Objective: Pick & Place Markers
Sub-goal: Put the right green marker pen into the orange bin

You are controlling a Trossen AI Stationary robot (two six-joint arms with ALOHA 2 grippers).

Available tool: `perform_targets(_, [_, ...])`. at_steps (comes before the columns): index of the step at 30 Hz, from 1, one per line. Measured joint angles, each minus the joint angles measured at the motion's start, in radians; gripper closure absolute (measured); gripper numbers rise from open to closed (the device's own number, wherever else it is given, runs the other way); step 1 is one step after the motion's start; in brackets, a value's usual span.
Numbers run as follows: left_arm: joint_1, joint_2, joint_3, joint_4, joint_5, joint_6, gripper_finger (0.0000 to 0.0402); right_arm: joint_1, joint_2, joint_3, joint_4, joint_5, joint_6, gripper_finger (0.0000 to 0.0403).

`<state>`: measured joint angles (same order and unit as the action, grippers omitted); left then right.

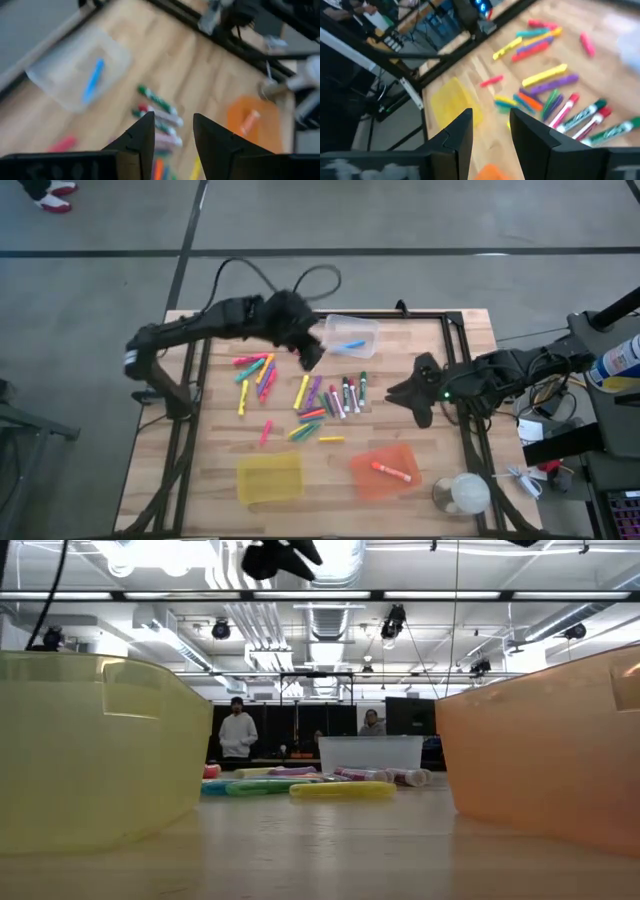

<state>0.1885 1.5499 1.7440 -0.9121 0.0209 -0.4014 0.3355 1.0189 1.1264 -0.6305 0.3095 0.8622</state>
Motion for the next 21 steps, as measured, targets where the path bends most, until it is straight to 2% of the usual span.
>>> perform_targets(7, [-0.141, -0.199, -0.322, 0.052, -0.021, 0.015, 0.0273, -0.001, 0.095, -0.023, 0.031, 0.004, 0.234, 0.0280])
perform_targets(13, [-0.175, -0.437, -0.576, 0.192, -0.031, -0.104, 0.0273, -0.001, 0.196, -0.002, 0.052, 0.001, 0.346, 0.0280])
perform_targets(17, [-0.183, -0.606, -0.728, 0.370, 0.031, -0.211, 0.0273, -0.007, 0.248, 0.023, 0.060, -0.006, 0.359, 0.0280])
perform_targets(21, [-0.193, -0.735, -0.837, 0.419, 0.101, -0.288, 0.0273, -0.037, 0.288, 0.037, 0.032, -0.008, 0.408, 0.0284])
